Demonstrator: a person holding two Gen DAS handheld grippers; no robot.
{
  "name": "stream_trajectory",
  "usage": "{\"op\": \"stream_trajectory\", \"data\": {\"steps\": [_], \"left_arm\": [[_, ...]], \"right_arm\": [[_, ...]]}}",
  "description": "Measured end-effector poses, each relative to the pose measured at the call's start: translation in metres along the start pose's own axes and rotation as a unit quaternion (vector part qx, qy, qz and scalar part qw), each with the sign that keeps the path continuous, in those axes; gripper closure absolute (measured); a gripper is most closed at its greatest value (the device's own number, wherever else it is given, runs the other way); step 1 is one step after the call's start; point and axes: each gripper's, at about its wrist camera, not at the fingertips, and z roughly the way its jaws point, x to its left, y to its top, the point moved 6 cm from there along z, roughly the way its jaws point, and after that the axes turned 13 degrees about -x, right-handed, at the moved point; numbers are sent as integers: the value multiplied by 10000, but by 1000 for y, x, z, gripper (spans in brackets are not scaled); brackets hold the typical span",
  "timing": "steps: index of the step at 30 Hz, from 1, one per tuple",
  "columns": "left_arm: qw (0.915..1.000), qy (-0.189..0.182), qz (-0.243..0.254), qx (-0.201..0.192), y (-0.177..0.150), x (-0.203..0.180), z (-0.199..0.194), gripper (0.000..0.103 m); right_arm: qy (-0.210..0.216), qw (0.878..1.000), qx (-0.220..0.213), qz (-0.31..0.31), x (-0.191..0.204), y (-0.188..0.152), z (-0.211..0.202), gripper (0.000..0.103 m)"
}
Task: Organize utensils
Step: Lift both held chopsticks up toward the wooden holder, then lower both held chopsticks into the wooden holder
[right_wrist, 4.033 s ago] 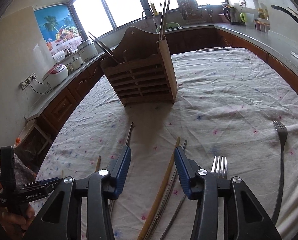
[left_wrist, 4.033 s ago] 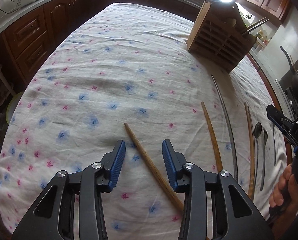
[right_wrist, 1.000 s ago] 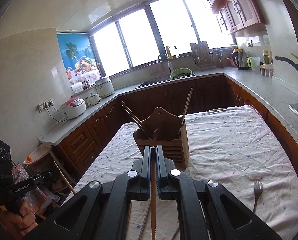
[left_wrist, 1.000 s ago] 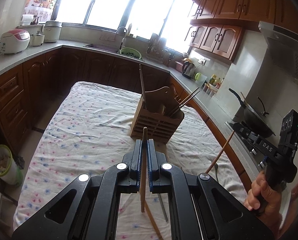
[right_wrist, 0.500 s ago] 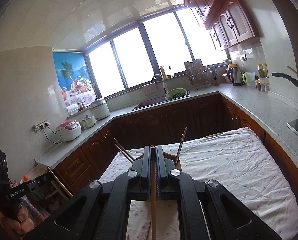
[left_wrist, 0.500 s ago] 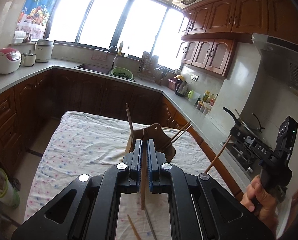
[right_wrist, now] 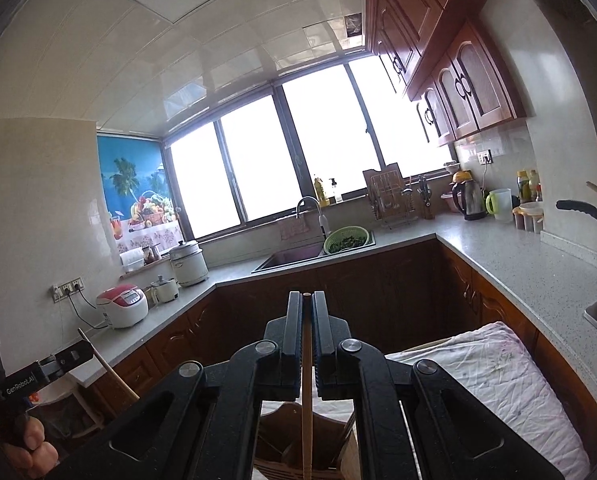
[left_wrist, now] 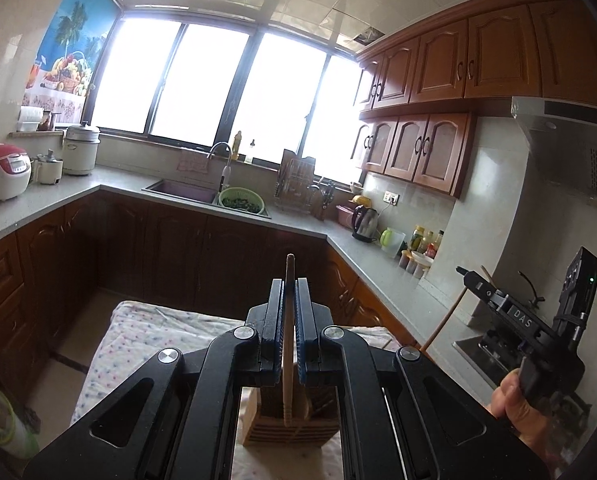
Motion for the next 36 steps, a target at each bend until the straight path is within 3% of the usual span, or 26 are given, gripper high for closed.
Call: {"op": "stream_trajectory", "data": {"steps": [5,10,13,17,24,36], "left_arm": [[9999,106,-98,16,-10,7,36,99],[9991,318,-225,183,-46,21,63,99],[9980,365,-425,279,-69,29,72,99],[9975,536,-342,312,-91,33,76,99],[9951,579,-373,707,-124,41,89,99],[9934,563,-278,956,-134,41,94,99]], "right_arm": [[-124,9999,-64,-53,-9,-11,22,99],[-294,9995,-61,-53,-22,-40,29,99],[-377,9993,-8,21,-30,-59,31,99],[-572,9980,27,282,-47,-79,32,99],[-653,9959,413,477,-57,-112,38,98],[-654,9941,730,474,-56,-120,43,97]]}}
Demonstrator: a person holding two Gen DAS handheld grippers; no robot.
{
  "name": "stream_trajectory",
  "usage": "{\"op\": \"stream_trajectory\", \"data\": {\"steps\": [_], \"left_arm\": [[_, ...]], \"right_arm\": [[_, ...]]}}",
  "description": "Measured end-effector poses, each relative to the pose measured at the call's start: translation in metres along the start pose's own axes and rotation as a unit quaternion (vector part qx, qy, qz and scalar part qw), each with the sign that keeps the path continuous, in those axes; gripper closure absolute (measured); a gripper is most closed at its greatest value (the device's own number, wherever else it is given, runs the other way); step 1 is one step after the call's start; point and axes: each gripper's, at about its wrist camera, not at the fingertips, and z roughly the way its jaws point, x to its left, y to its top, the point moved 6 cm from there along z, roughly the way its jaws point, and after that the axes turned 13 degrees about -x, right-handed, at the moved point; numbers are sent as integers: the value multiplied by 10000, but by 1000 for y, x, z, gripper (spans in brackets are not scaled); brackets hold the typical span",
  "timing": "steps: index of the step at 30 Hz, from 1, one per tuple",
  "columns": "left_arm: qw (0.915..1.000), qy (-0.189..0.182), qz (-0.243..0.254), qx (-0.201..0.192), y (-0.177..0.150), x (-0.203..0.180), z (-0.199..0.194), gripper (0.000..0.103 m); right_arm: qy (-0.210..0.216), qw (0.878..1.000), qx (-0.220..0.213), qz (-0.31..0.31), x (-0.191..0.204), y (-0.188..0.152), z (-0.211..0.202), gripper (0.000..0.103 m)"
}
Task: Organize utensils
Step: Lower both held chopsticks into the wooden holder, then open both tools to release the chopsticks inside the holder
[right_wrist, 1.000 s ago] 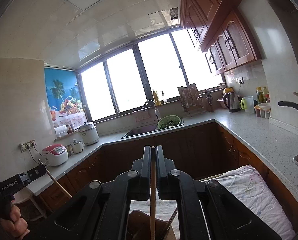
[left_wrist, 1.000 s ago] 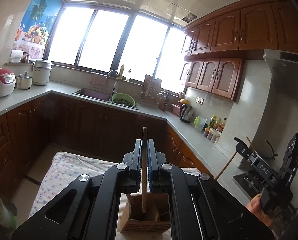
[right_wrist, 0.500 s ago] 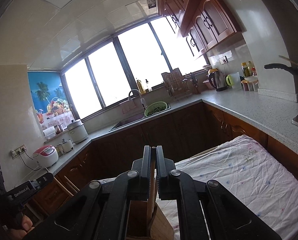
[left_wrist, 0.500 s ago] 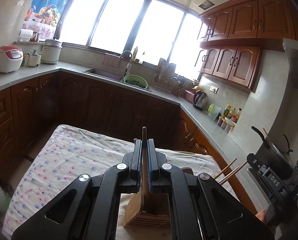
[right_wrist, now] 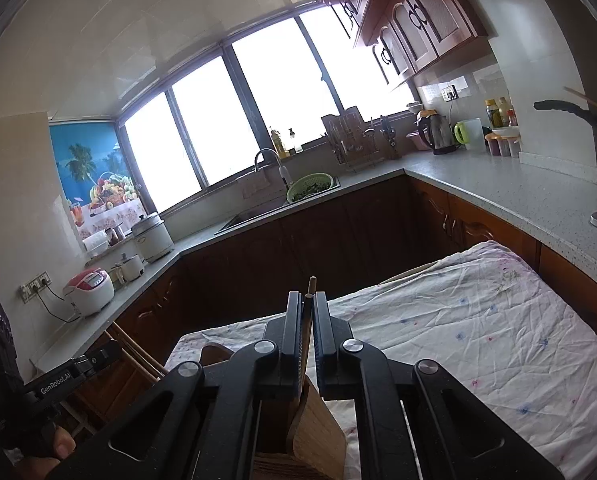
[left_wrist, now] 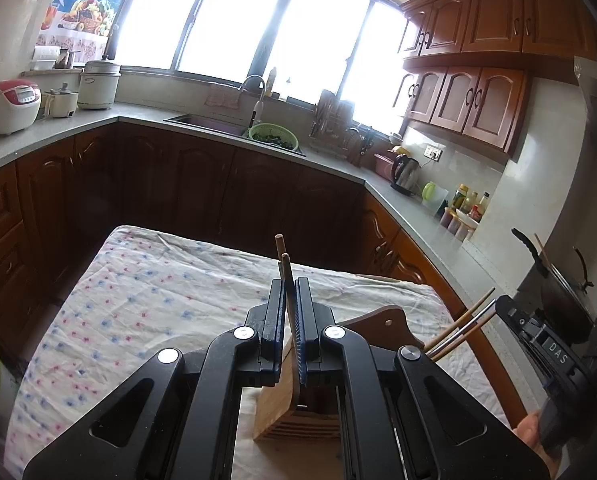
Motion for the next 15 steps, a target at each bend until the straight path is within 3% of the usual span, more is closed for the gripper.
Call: {"op": "stream_trajectory", "data": {"steps": [11,13,14,15], "left_arm": [[9999,31,108,85,2,0,-4,96],[9999,50,31,87,2,3,-8,82],[10000,67,-11,65,3,5,-10,66],[9999,108,-39,37,4,7,-13,58]], "right_arm": [[-7,9999,102,100,-2,-1,1,90],[-31,9998,26,204,-6,1,-3,76],[-36,9997,-31,259,-7,3,-6,61],[-59,9995,-80,293,-9,5,-8,51]]}}
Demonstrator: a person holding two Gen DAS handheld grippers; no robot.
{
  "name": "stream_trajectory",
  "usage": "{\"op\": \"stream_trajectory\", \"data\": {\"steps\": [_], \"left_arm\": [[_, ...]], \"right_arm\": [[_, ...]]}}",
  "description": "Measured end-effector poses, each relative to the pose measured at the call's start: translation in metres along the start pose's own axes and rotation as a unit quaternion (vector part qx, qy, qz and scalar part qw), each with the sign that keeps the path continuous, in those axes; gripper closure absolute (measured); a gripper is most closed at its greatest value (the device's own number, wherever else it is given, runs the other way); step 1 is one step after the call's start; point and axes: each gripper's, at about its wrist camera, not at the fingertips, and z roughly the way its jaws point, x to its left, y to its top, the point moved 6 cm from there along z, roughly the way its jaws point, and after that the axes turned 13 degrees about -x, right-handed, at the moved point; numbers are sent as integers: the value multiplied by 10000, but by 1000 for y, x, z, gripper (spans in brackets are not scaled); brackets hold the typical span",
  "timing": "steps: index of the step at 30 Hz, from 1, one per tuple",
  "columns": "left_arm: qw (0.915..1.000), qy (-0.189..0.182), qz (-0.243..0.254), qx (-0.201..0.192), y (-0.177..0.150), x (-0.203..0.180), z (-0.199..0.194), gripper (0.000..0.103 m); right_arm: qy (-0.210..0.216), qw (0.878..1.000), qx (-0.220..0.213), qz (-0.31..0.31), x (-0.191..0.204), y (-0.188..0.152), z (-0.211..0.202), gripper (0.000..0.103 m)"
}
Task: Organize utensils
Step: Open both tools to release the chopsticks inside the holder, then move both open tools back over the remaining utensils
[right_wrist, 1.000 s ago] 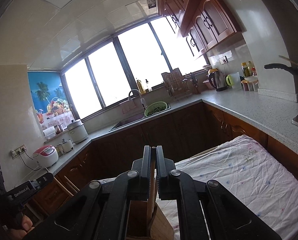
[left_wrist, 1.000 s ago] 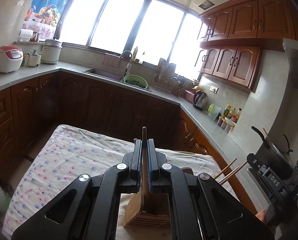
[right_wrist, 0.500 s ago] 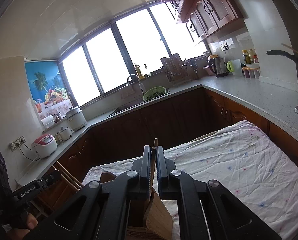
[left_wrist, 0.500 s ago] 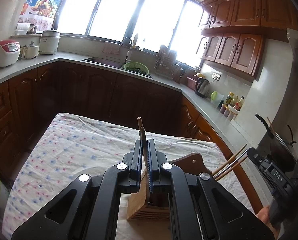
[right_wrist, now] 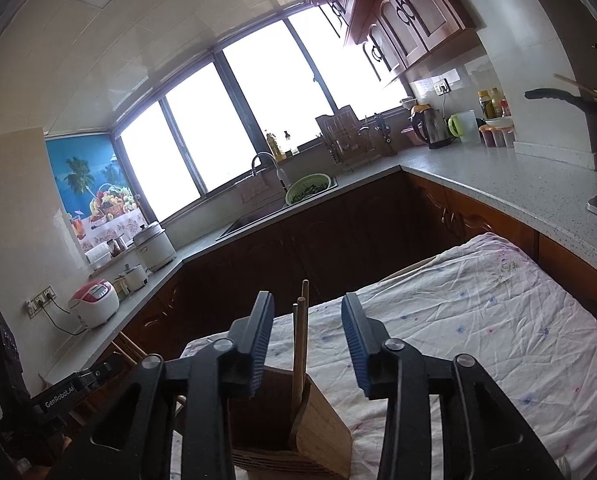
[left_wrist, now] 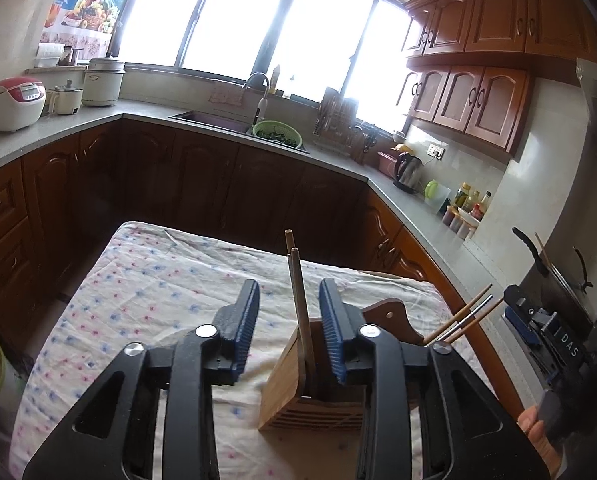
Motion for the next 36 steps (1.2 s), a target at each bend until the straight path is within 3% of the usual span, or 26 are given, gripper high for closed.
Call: {"op": "stream_trajectory", "data": {"steps": [2,4,5,6,8,21,36], "left_arm": [[9999,131,-73,-42,1,6,-7,25],[9995,261,-176,-99,1,13,-16,12],[9992,318,-229,-100,0,17,-21,7],[9989,364,-276,-87,-2,21,-26,6],[9986,405,-343,-29,-8,29,-37,6],[9978,428,-340,375,-47,43,-114,6],[9952,462,-385,775,-95,49,-173,6]], "right_arm": [[-17,10000,-58,58,-2,4,-4,47],[-1,9999,-26,126,-5,5,-7,39],[14,9999,-10,160,-5,6,-10,26],[32,9998,-7,179,-6,6,-13,15],[22,9999,-28,143,-7,5,-23,11],[-56,9993,380,38,-27,-13,-98,10],[165,9969,696,-323,-14,-48,-175,11]]}}
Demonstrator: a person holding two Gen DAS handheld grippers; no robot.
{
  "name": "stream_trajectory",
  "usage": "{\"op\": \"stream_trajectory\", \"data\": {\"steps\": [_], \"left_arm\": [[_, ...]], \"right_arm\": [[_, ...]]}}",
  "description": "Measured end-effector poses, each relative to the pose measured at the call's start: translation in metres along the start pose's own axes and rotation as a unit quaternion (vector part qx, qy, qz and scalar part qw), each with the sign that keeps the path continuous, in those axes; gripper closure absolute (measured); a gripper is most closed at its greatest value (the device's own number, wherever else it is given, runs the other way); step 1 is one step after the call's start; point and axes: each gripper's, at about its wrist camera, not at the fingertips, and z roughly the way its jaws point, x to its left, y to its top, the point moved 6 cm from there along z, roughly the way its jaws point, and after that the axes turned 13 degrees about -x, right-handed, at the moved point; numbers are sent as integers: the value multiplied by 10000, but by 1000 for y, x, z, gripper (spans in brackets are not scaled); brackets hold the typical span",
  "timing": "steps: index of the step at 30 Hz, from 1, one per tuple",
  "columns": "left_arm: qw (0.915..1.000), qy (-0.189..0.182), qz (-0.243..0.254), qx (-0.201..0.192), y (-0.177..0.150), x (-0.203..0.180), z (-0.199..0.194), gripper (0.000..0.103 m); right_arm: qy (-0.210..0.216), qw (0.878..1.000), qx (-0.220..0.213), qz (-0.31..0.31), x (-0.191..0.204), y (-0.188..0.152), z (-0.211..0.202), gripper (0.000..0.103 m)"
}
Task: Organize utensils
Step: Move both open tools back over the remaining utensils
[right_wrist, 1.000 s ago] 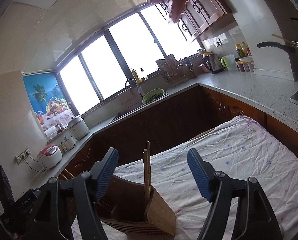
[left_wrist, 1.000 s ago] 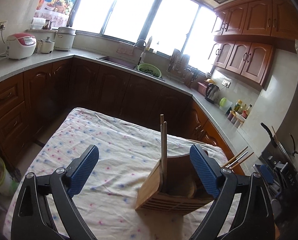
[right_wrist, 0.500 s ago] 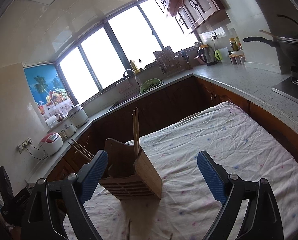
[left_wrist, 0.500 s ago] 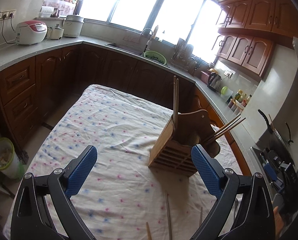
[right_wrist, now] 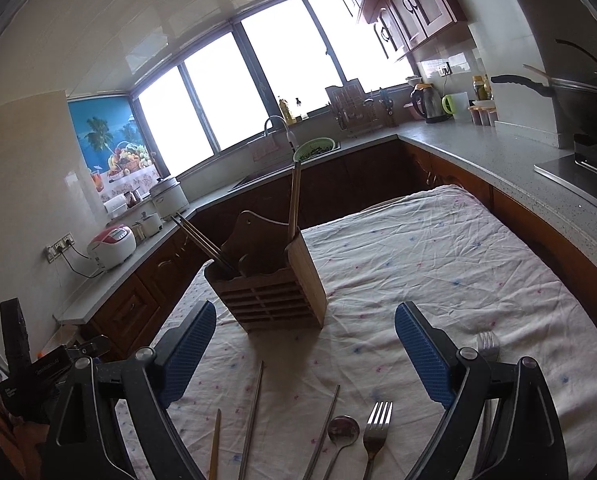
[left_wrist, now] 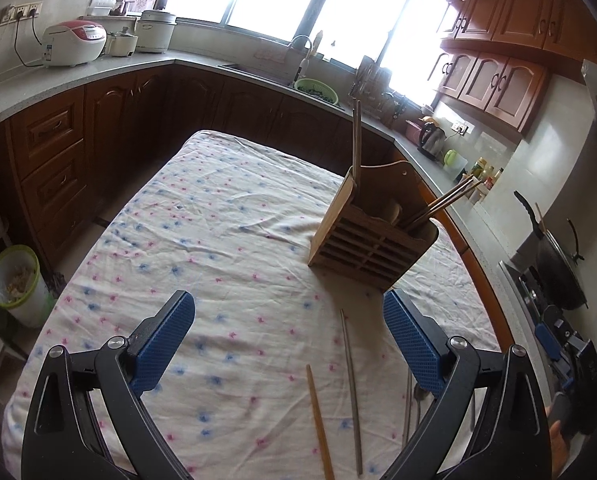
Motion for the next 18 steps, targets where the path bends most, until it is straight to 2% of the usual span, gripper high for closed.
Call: {"op": "stream_trajectory", "data": {"steps": [7,18], "left_arm": [[9996,-35,52,264,-28,-1,-9,6],[9985,-79,132,517,-53,-5,-14,6]], "right_arm": [[-52,9999,103,-86,2,-17,-18,11],[-39,9992,363,-166,0,-47,-30,11]]}}
